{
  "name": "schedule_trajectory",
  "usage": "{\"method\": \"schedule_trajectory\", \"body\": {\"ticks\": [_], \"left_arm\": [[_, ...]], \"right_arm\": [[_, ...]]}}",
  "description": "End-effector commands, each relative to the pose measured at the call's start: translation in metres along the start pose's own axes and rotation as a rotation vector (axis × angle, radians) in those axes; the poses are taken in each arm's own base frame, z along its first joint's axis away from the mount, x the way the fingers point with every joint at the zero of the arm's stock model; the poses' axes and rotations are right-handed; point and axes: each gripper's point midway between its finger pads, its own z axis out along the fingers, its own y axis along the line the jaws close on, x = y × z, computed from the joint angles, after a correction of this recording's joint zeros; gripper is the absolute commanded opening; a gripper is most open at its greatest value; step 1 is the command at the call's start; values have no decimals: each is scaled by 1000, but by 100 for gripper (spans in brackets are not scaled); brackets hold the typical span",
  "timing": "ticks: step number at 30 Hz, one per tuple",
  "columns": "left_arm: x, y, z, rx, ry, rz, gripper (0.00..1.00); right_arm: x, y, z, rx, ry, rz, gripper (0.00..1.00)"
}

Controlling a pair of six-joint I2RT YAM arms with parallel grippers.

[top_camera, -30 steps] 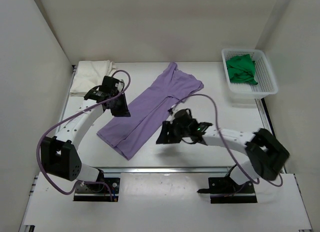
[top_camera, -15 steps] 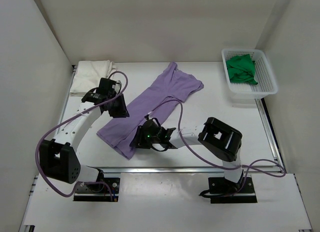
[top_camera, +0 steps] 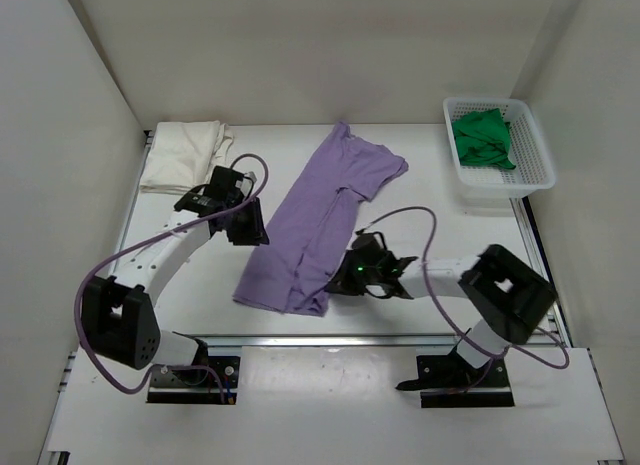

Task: Fold and stack the t-shirts
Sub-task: Rotate the tshirt 90 degrees

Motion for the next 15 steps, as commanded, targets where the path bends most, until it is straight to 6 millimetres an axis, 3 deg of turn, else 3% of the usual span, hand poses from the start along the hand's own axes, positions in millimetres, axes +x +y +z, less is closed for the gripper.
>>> {"method": "schedule_trajectory", "body": {"ticks": [1,4,6,7,8,9,12,15], "left_arm": [[12,-12,15,28,38,32,41],[30,-12,28,14,96,56,44],[47,-7,33,7,128,49,45],[51,-8,31,21,138,45,47],[64,-3,33,20,173,44,49],[74,-1,32,28,191,49,50],[111,11,29,23,285,51,53],[136,18,23,42,330,28,55]], "right_arm": [[5,-42,-42,48,73,-72,0],[7,-73,-75,66,86,-69,0],[8,-82,-93,53,93,-65,4],[5,-89,-101,62,80,-57,8],[6,-95,-107,72,88,-44,19],[5,-92,-112,52,85,-46,28],[1,-84,-128,29,69,-56,42],[16,-84,-132,19,107,-32,44]]}}
